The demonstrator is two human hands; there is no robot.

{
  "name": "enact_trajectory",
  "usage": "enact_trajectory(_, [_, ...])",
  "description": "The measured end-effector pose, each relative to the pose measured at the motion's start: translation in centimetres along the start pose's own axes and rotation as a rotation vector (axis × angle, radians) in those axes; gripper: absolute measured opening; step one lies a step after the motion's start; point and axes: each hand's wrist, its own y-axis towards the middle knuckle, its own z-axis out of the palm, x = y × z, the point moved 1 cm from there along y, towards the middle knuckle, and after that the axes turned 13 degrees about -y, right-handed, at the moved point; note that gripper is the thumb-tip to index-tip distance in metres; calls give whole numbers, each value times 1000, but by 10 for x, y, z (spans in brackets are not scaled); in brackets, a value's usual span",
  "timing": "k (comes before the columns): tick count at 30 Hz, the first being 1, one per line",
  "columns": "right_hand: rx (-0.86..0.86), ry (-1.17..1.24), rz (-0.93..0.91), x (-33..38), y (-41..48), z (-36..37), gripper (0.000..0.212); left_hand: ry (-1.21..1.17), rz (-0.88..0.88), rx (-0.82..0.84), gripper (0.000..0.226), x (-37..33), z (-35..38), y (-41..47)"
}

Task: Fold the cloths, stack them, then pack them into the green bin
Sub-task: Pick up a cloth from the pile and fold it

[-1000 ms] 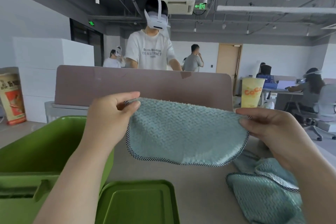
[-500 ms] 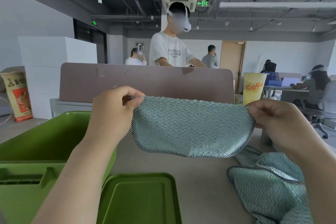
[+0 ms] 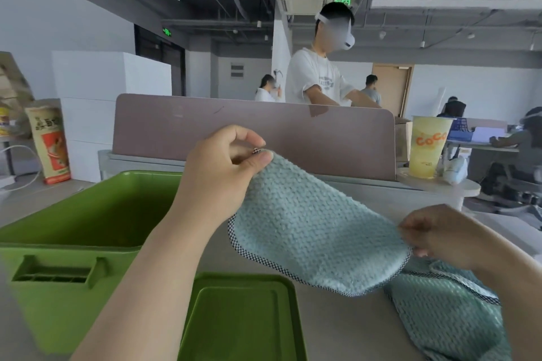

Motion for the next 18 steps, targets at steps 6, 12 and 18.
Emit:
enact_trajectory(6, [42, 397, -480, 78, -42, -10, 50, -7, 39, 246, 12, -23, 15, -12])
enact_trajectory(12, [-247, 385, -604, 112, -49, 5, 23, -145, -4, 302, 17, -28, 23, -17])
enact_trajectory(18, [-342, 708, -456, 96, -47, -8, 6, -150, -336, 548, 34, -15, 20, -19])
